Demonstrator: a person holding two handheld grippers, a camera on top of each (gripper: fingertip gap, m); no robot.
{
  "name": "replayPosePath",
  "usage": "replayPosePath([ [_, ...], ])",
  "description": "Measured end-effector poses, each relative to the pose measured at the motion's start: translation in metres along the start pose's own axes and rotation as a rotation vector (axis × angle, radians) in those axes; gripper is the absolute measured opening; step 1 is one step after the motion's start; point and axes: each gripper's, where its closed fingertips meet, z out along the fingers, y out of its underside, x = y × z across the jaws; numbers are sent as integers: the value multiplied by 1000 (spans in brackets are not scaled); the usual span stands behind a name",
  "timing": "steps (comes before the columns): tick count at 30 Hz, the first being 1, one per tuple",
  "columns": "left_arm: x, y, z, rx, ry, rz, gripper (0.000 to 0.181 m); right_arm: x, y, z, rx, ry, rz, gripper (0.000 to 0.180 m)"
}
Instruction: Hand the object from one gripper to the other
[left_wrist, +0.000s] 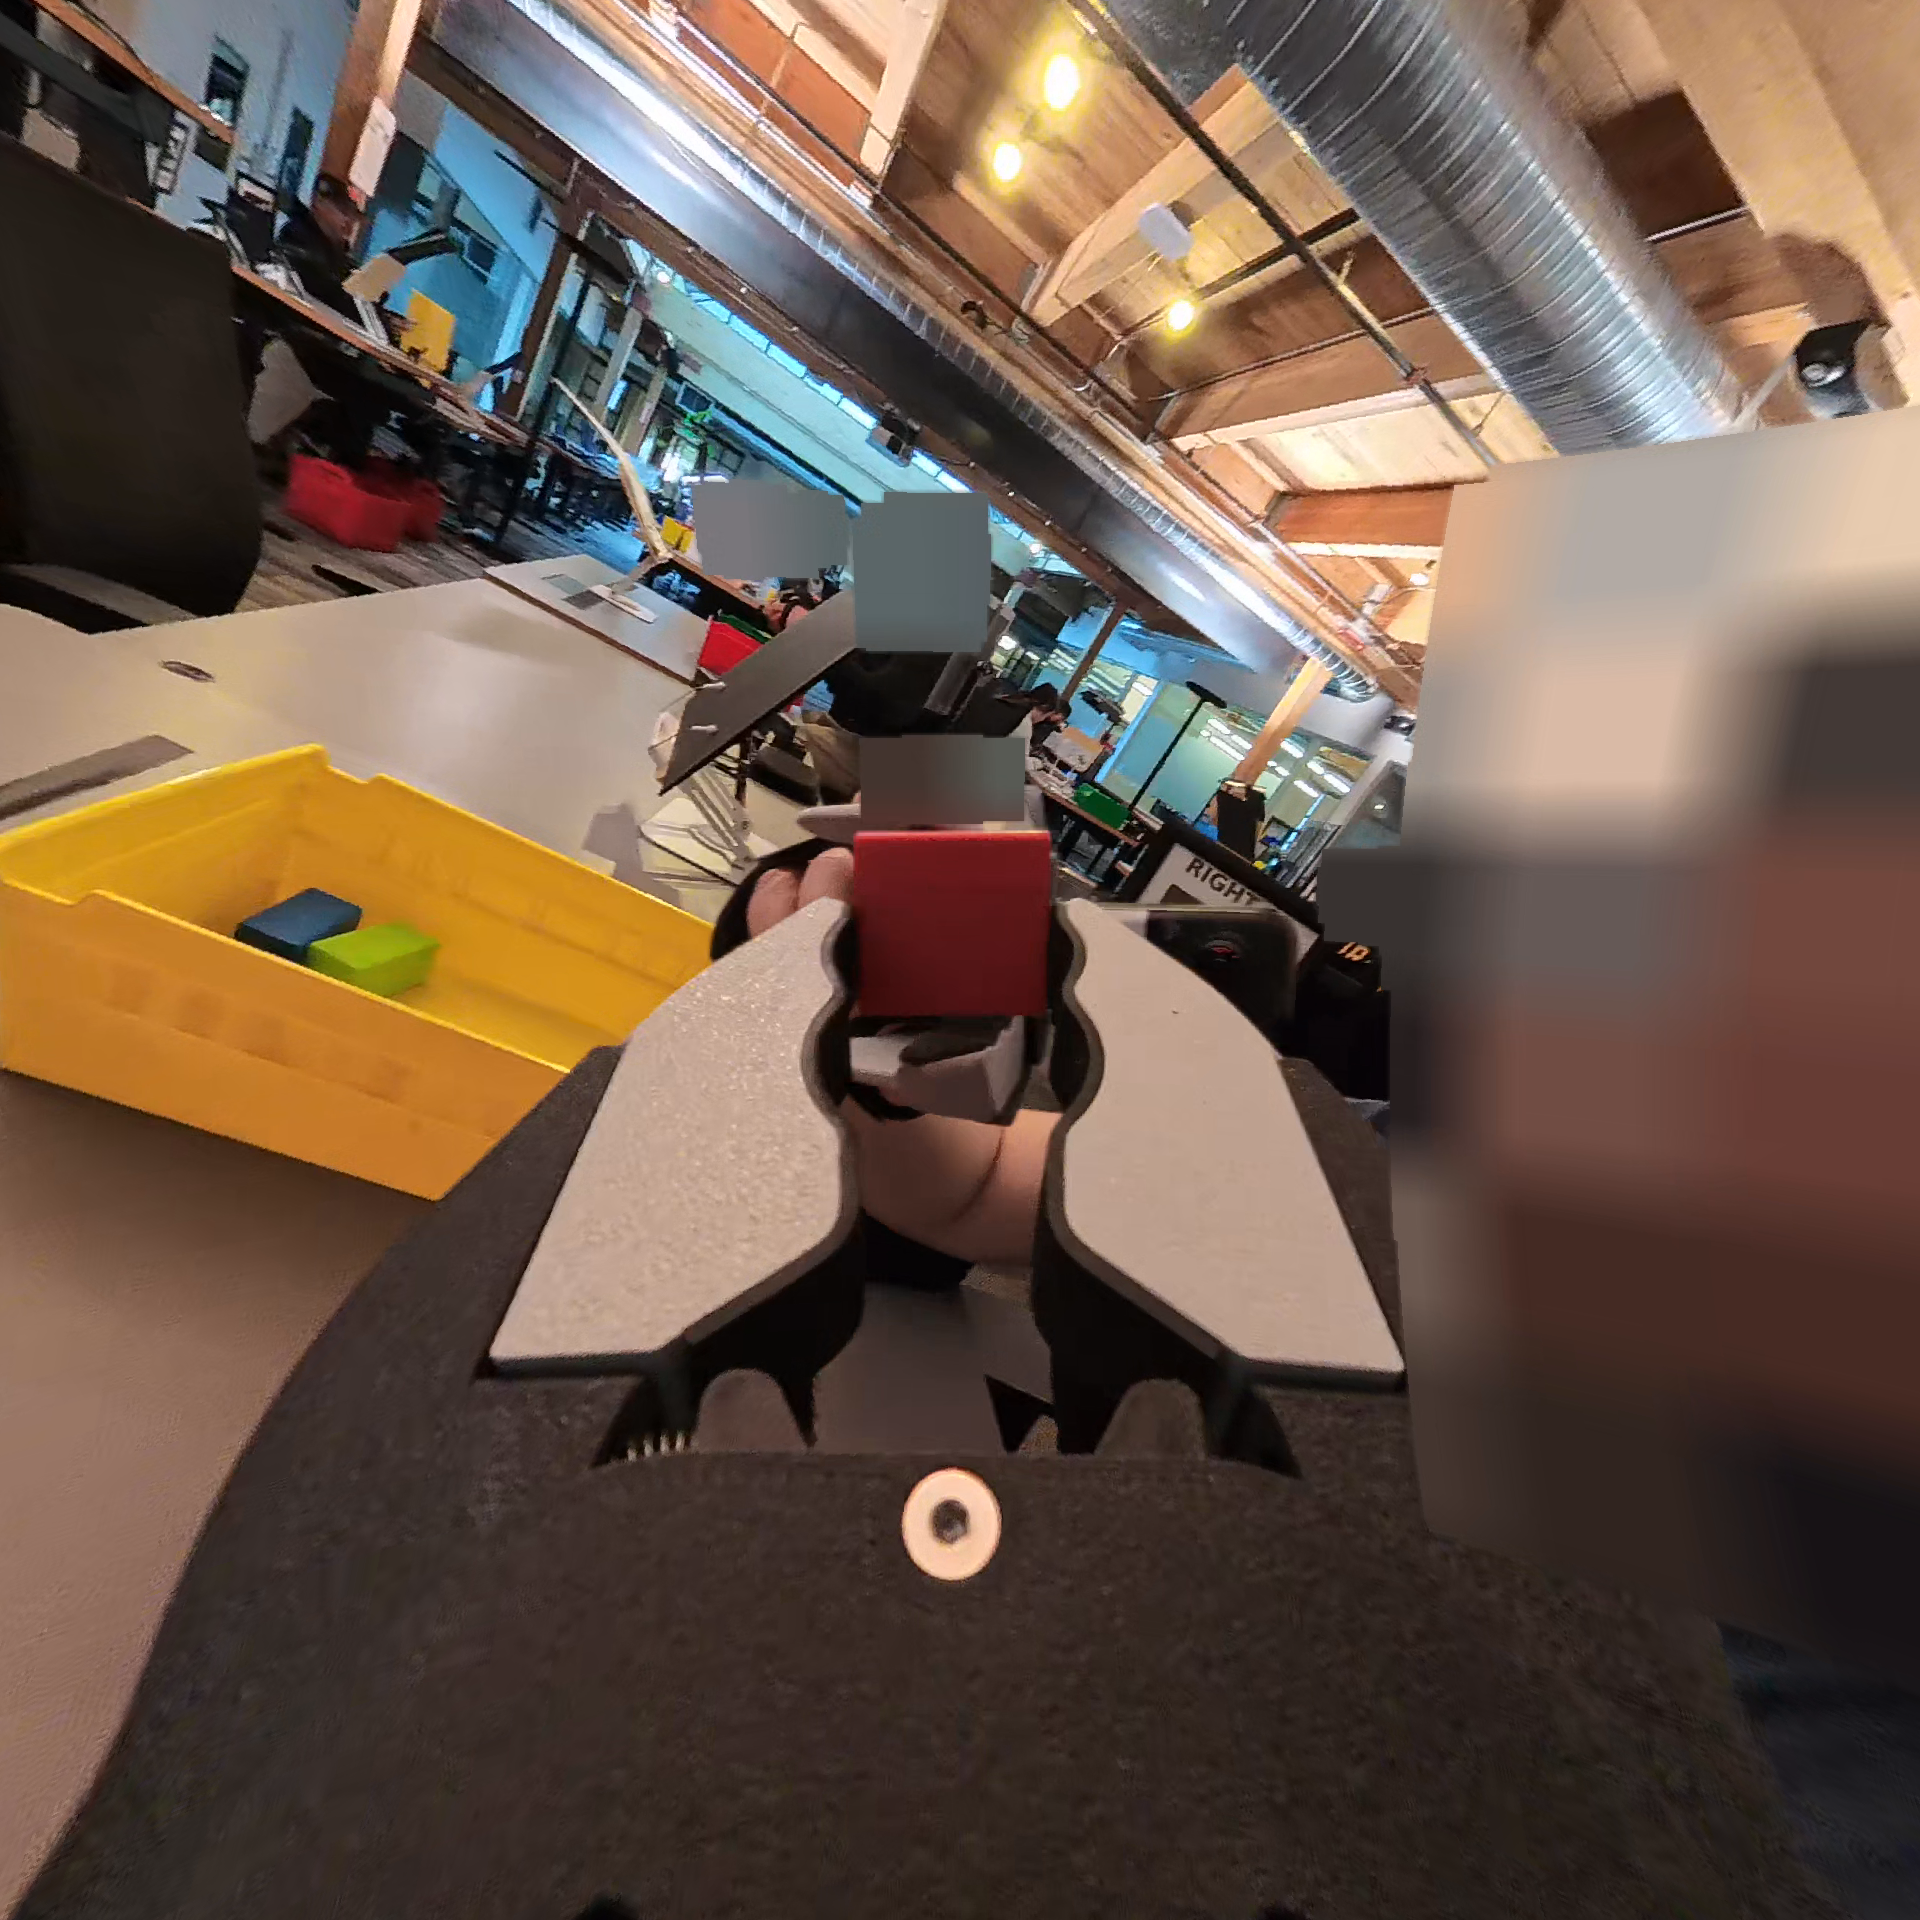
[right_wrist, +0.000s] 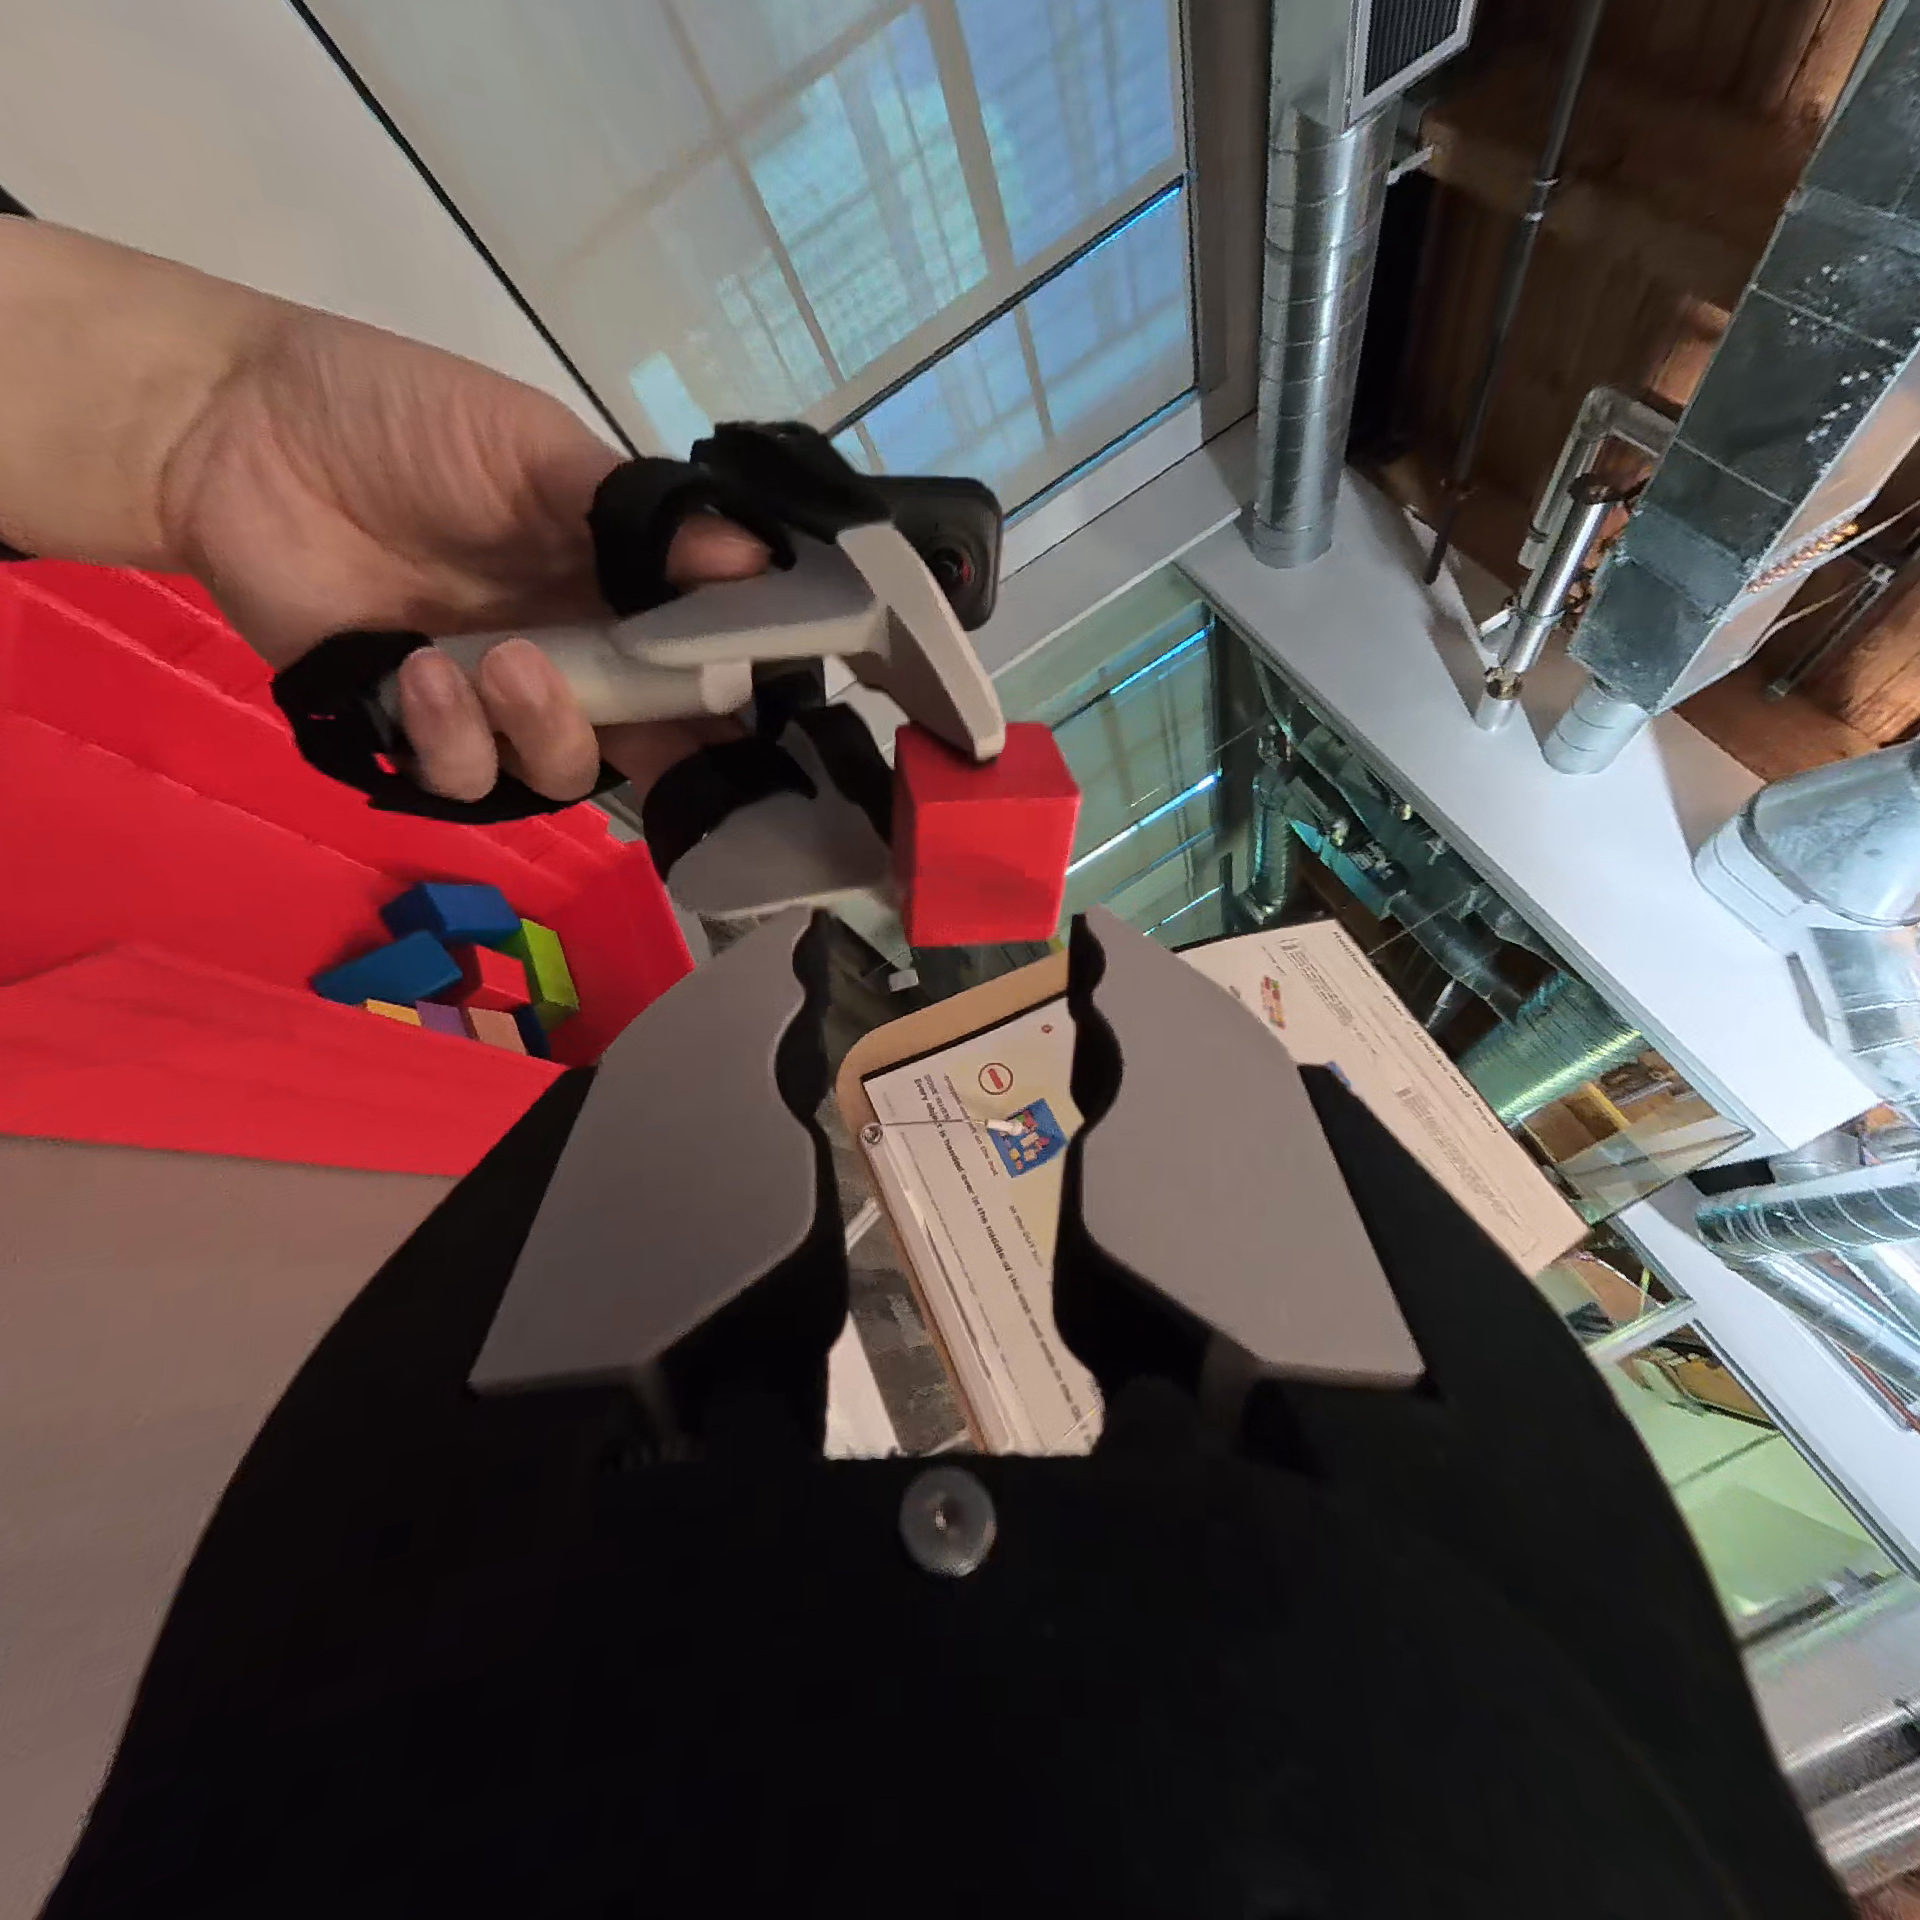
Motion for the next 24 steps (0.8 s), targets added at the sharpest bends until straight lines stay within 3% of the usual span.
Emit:
replayPosePath([
  [15,6,11,13,-67,19,96,35,6,-9,-3,-45,-11,17,32],
  [17,5,8,11,-60,-7,115,41,9,-9,-5,-58,-27,15,32],
  [20,-8,0,-4,-57,-129,167,47,32,16,-22,-235,-68,-23,33],
  [24,-12,-8,-24,-71,-240,233,45,57,114,-101,-764,-233,223,33],
])
